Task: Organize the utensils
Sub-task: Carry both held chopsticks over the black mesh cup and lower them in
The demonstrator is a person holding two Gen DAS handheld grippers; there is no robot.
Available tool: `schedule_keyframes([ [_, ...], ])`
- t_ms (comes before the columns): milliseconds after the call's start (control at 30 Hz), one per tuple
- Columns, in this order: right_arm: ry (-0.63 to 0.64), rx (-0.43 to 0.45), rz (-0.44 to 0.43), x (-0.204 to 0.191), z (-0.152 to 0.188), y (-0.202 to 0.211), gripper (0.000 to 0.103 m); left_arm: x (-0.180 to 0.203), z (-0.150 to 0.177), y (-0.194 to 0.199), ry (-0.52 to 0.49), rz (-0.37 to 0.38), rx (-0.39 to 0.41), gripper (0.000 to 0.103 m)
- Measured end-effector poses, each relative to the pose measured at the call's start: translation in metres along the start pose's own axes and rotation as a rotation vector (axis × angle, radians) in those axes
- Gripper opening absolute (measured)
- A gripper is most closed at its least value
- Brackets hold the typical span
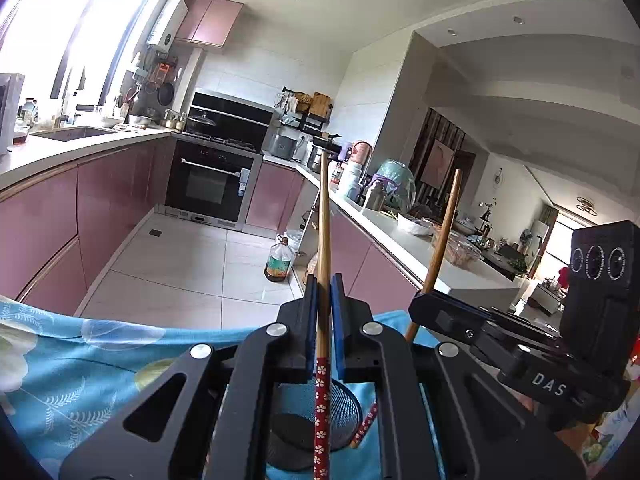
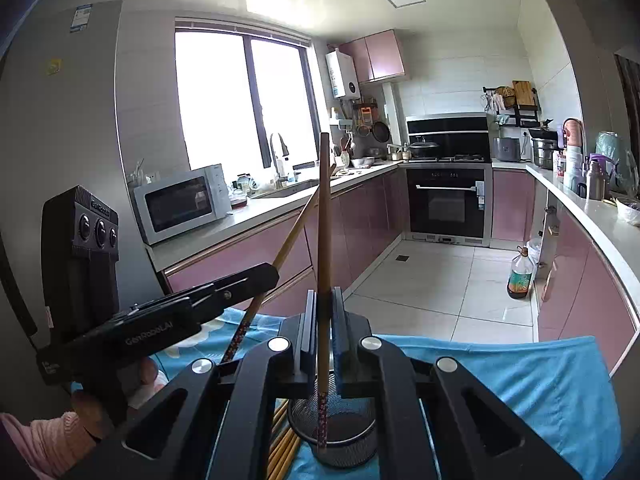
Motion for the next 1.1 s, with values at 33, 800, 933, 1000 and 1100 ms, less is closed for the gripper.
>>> schedule_keyframes([
  [33, -0.005, 0.003, 0.0, 0.003, -0.002, -0.002, 0.006, 0.001, 0.0, -0.009, -0.001, 0.0, 0.002, 0.008],
  [800, -0.07, -0.205, 0.014, 0.027, 0.052, -0.071, 0.008, -0.03, 0.058, -0.106, -0.009, -0.067, -0.061, 0.008],
  [933, -0.094, -0.219, 0.021, 0.033, 0.053, -0.072, 0.008, -0.035, 0.059, -0.092, 0.0, -0.048, -0.054, 0.008],
  [1000, -0.101, -0.214, 0.017, 0.033, 0.053, -0.07, 0.009, -0.034, 0.052, -0.09, 0.003, -0.028, -0.033, 0.008],
  [1100, -0.114, -0.204, 0.012, 0.034, 0.052, -0.067, 0.01, -0.032, 0.049, -0.081, -0.025, -0.003, 0.006, 0.008],
])
Point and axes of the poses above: each gripper's, at about its wrist camera, not at the fingertips, and y roughly against the way its jaws point, x to its right, z to its underside, the point moved 5 cm from there along -y, roughly the way its jaws point, and after that the axes turned 5 degrees about z, right-handed, at the moved point
